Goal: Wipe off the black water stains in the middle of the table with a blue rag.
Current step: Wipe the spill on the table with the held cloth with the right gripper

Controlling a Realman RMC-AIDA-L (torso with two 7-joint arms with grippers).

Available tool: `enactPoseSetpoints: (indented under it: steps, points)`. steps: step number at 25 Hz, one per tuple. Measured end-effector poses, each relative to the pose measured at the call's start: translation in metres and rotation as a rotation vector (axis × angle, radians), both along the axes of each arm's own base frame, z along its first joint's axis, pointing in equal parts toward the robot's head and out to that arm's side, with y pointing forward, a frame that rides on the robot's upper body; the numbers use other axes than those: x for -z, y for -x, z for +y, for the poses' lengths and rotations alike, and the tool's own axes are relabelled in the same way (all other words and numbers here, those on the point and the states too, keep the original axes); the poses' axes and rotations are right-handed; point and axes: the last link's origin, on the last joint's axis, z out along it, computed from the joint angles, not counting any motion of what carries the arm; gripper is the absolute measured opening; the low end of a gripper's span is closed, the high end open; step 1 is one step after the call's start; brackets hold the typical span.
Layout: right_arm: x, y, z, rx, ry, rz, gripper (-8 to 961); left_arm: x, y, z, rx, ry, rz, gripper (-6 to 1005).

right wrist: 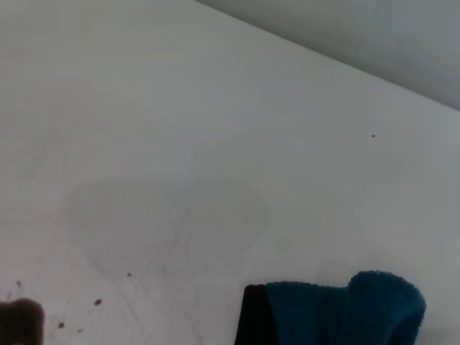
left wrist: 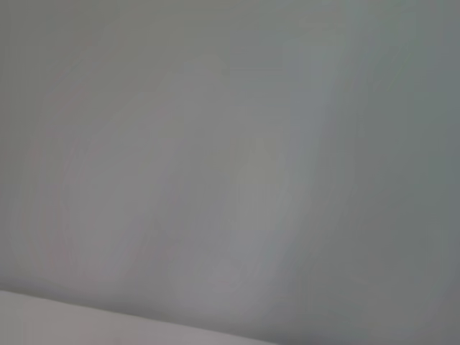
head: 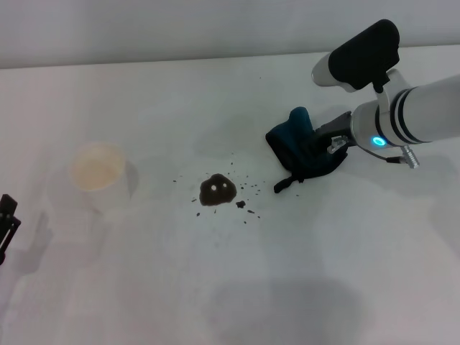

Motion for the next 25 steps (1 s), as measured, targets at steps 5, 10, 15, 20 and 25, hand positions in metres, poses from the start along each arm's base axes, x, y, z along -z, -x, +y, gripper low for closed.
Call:
enactPoseSetpoints:
  steps: [5, 10, 15, 20, 25]
  points:
    - [-0.001, 0.003, -0.003, 0.017, 0.009, 0.039, 238, 0.001, -0.001, 0.001, 0.003, 0.0, -0.003, 883]
    - [0.003, 0.027, -0.013, -0.046, 0.119, 0.11, 122, 0.0, -0.001, 0.001, 0.003, -0.001, -0.003, 883]
    - [0.022, 0.05, -0.032, -0.119, 0.267, 0.186, 102, 0.001, -0.001, 0.002, 0.0, 0.003, -0.006, 883]
    - [0.051, 0.059, -0.055, -0.178, 0.397, 0.186, 102, -0.001, 0.0, 0.004, -0.01, 0.014, -0.084, 884]
    - [0.077, 0.072, -0.062, -0.27, 0.392, 0.167, 101, -0.002, -0.001, 0.007, -0.005, 0.018, -0.096, 884]
